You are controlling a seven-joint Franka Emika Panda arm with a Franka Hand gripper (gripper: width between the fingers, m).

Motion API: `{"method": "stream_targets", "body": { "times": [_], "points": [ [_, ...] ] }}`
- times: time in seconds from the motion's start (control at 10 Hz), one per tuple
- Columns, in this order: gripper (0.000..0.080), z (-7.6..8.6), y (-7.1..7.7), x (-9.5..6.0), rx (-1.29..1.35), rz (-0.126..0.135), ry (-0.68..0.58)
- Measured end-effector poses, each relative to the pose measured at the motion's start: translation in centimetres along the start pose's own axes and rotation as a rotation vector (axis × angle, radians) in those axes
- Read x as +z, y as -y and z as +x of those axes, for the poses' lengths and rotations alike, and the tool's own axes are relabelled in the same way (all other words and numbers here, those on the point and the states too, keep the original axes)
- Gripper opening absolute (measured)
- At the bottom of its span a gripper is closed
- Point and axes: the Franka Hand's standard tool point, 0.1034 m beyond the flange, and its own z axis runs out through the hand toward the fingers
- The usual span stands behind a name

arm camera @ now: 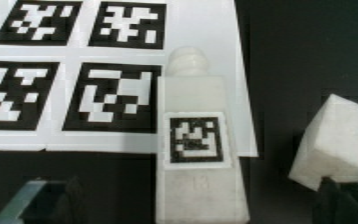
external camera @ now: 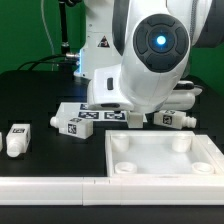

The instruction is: Assemble one leg

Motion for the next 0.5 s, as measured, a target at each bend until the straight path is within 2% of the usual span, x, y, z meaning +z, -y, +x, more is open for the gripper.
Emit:
{"method": "stream_targets", "body": {
  "times": [0.3, 0.5],
  "points": [
    [0.0649, 0.2, -0.2, 2.5, 0.007, -0.008, 0.022],
    [0.0649, 0.2, -0.2, 2.7, 0.008, -0.009, 0.025]
  ]
}}
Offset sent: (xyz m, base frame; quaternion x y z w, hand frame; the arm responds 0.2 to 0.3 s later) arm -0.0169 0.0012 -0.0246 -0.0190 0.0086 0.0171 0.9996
